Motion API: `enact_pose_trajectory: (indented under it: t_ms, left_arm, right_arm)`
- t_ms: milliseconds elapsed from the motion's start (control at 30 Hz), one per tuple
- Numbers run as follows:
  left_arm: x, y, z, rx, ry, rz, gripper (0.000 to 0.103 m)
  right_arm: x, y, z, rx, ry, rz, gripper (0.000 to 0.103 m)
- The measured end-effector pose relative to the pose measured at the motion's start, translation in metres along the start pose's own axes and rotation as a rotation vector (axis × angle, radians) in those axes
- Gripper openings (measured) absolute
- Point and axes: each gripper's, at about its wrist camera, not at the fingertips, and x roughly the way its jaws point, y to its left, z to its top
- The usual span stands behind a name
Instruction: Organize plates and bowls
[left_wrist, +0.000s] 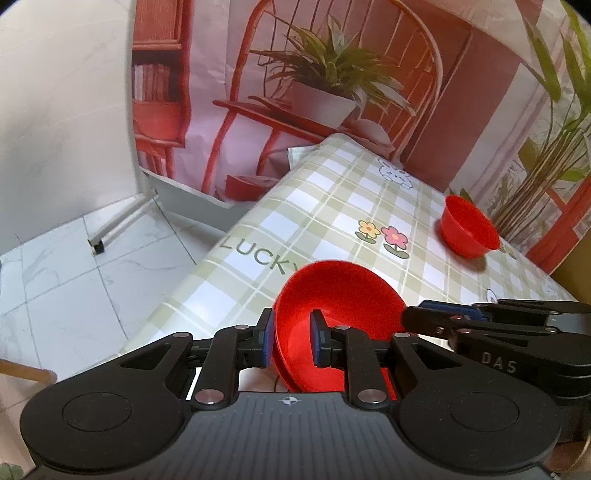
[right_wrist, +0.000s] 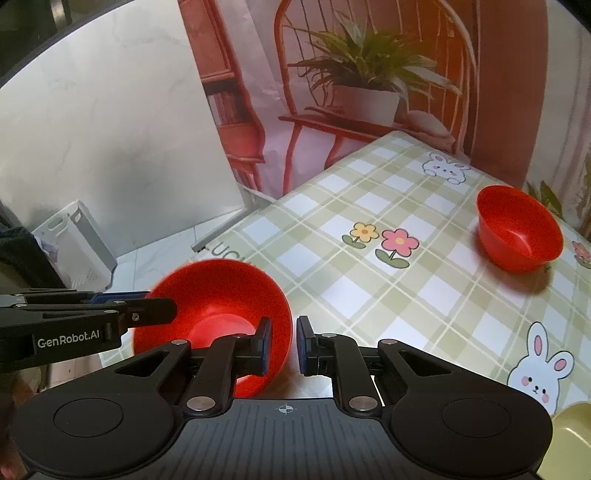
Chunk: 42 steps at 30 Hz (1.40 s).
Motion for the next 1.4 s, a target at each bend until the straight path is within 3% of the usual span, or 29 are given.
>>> enact_pose_trajectory:
  t_ms: [167,400,567,1067,1400]
  left_arm:
    - [0.003,-0.001,0.003,0.009,-0.003,0.021,0.033]
    - [0.003,0.001,0.006,-0.001,-0.003,0.088,0.033]
    - [-0.007,-0.005,0.019,0.016,-0.045,0.084,0.033]
    - [-0.018,-0.09,0.047,0.132,-0.138,-0.027,0.033]
    - [-0.004,-0.133,0.061,0.173,-0.16,-0.086,0.033]
  right_arm:
    - [-0.009,-0.007,0.001,0.015,-0.02,-0.008,0.014]
    - [-0.024,-0.023,0.003,0.048,-0.058,-0.024,0.014]
    - [-0.037,-0.038,0.009,0.078,-0.099,-0.042,0.014]
    - [-0.071,-0.09,0.025,0.116,-0.192,-0.119,0.014]
    - [-0.08,-0.125,0.035,0.151,-0.228,-0.148,0.014]
